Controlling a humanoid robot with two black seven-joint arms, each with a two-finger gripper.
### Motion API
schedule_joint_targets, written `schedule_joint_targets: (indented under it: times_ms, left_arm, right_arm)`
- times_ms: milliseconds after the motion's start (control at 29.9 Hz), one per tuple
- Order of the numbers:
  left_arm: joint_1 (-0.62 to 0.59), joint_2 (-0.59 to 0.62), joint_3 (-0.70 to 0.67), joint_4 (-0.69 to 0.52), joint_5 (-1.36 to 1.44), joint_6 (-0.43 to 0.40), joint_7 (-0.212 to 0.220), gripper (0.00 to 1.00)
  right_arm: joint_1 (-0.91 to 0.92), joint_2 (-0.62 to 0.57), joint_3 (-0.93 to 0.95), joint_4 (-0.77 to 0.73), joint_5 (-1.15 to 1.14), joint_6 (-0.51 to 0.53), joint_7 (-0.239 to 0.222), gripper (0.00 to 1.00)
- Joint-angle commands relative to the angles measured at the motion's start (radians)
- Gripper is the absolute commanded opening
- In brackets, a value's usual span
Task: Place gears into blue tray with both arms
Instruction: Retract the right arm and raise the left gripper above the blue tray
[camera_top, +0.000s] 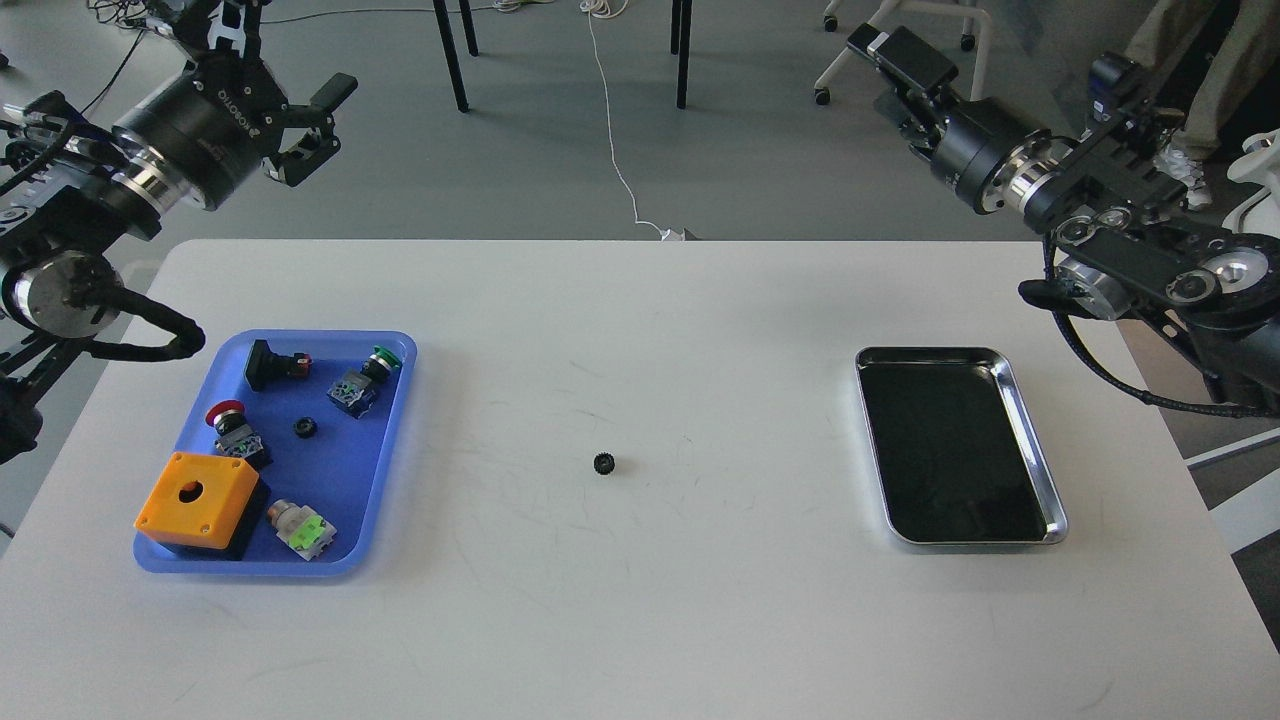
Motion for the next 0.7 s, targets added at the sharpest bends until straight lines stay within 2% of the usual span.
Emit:
schedule_joint_targets:
  times_ms: [0,669]
  left_arm:
    - [-0.001,-0.003,0.001,-0.064,0.167,0.009,-0.002,0.98]
    - [-0.001,-0.003,0.001,-0.064,0.167,0.009,-0.002,0.98]
  right_arm:
    - [-0.027,-0.039,0.043,-0.003,0.112,0.052,0.000,0.98]
    - [-0.027,-0.039,0.043,-0.003,0.112,0.052,0.000,0.98]
